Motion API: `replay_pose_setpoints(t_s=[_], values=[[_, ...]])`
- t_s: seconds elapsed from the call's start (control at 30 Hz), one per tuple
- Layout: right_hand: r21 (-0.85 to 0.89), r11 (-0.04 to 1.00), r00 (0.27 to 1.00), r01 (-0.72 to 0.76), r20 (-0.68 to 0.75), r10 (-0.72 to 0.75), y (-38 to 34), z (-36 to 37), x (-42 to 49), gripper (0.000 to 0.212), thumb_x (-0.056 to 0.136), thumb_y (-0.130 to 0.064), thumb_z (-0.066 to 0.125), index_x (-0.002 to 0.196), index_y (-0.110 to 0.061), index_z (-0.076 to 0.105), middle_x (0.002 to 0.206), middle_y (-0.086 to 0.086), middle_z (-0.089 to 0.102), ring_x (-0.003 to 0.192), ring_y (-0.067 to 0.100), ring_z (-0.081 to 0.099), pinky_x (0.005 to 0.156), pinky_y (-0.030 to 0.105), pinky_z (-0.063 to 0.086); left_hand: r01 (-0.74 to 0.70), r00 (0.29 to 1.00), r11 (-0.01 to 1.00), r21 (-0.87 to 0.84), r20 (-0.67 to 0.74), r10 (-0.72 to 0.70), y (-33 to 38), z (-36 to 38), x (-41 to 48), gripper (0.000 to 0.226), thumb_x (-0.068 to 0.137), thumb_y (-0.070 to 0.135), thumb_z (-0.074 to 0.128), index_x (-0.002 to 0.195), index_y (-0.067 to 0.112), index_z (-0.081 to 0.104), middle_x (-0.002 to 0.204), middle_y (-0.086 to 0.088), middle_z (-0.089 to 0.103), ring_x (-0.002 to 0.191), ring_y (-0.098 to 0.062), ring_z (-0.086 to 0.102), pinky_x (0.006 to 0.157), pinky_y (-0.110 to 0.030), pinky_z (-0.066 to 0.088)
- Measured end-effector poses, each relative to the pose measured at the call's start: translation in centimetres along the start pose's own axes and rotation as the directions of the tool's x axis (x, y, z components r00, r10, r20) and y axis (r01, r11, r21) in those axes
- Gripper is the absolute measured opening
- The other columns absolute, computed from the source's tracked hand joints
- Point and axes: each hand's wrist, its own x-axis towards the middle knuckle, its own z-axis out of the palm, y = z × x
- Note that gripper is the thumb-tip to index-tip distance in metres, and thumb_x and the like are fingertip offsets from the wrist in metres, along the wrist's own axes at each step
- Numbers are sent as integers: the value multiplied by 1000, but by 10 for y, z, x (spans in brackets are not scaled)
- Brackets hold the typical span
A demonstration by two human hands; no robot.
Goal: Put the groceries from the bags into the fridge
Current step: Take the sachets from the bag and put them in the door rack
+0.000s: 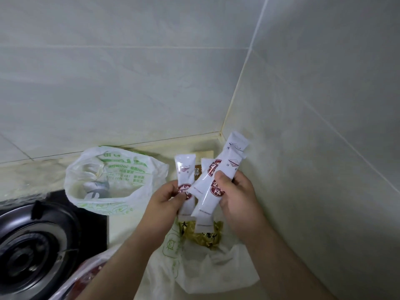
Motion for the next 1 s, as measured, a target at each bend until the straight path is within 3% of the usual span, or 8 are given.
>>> replay_pose_setpoints(t_s=[0.07,0.2,0.37,0.5,0.57,0.7,0.83,1.0], values=[[108,993,999,-37,8,36,-1,9,-6,23,99,-11,51,111,-14,70,113,14,72,108,32,68,97,52,50,64,994,997,-32,88,-61,-2,3,-18,13,94,5,52,95,5,65,88,-20,64,84,-30,56,78,-43,45],[243,965,994,-100,-18,108,-1,22,-21,25,100,-11,50,121,-4,62,117,17,70,111,34,66,103,57,45,198,967,941,-275,210,-142,-2,0,-51,29,90,15,59,117,6,65,118,-27,62,101,-38,56,91,-53,45],[383,907,983,-174,17,182,-9,36,-53,28,99,-12,52,124,-2,60,115,16,71,108,30,68,95,46,52,173,951,928,-330,300,-71,3,-11,-86,38,70,3,59,107,-2,68,101,-21,68,82,-28,66,63,-31,54],[400,895,980,-198,59,190,-19,45,-78,27,98,-12,50,120,0,61,114,18,71,106,30,68,96,47,50,177,964,917,-358,249,-89,8,-26,-105,36,66,6,61,100,-5,68,95,-21,67,74,-26,65,60,-28,53],[398,893,978,-209,65,200,-23,47,-89,29,97,-11,52,123,0,60,117,19,70,111,32,66,99,49,49,201,962,908,-367,251,-111,12,-31,-113,43,68,7,60,107,-10,64,101,-23,66,80,-29,64,67,-32,53],[308,933,982,-187,30,187,-26,53,-122,37,92,-13,56,126,2,59,118,21,69,112,36,65,92,50,52,327,940,829,-454,247,-235,16,-44,-135,43,93,11,38,128,-4,57,124,-18,63,114,-31,58,100,-42,42],[184,975,990,-124,-48,135,-26,58,-164,27,97,-14,55,122,-7,64,117,16,70,110,34,66,99,55,49,311,944,874,-373,228,-238,26,-54,-154,42,98,32,45,111,-2,65,77,-18,66,62,-29,61,57,-32,53],[-6,994,966,-112,-236,108,-21,59,-214,22,100,-34,54,110,-22,69,97,5,76,88,26,73,78,43,59,311,928,921,-236,284,-241,35,-55,-175,30,97,33,50,97,6,65,62,-8,65,52,-20,61,56,-28,49]])
